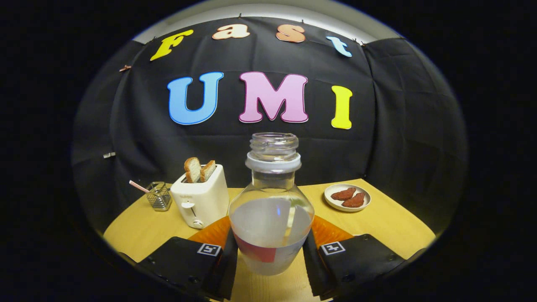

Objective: Take the bottle from table, then pour the juice into the cup, finally place the bottle on the coaster

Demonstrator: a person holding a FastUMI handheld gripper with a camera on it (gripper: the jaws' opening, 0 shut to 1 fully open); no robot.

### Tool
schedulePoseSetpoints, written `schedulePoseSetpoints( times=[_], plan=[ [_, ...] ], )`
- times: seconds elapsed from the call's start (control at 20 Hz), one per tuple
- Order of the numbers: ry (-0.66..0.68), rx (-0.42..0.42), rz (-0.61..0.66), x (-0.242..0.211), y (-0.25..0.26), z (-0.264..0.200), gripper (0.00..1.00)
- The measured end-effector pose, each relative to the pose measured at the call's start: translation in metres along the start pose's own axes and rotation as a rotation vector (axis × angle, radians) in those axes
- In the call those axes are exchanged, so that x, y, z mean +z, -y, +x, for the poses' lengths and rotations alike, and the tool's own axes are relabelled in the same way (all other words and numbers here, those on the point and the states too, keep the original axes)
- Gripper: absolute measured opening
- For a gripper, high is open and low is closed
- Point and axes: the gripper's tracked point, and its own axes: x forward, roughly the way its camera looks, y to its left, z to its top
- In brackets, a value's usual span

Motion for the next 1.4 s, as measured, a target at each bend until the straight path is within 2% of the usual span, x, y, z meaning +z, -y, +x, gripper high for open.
schedulePoseSetpoints(
  times=[0.4, 0.55, 0.7, 0.95, 1.15, 1.4],
  plan=[
    [-0.010, -0.047, -0.085, -0.036, -0.006, 0.068, 0.71],
    [-0.034, -0.017, -0.105, -0.061, -0.013, 0.091, 0.71],
    [0.006, -0.014, -0.131, -0.063, -0.012, 0.100, 0.71],
    [0.001, -0.026, -0.105, -0.081, -0.005, 0.118, 0.71],
    [-0.023, -0.051, -0.028, -0.097, 0.005, 0.118, 0.72],
    [-0.004, -0.084, 0.016, -0.095, 0.008, 0.119, 0.75]
  ],
)
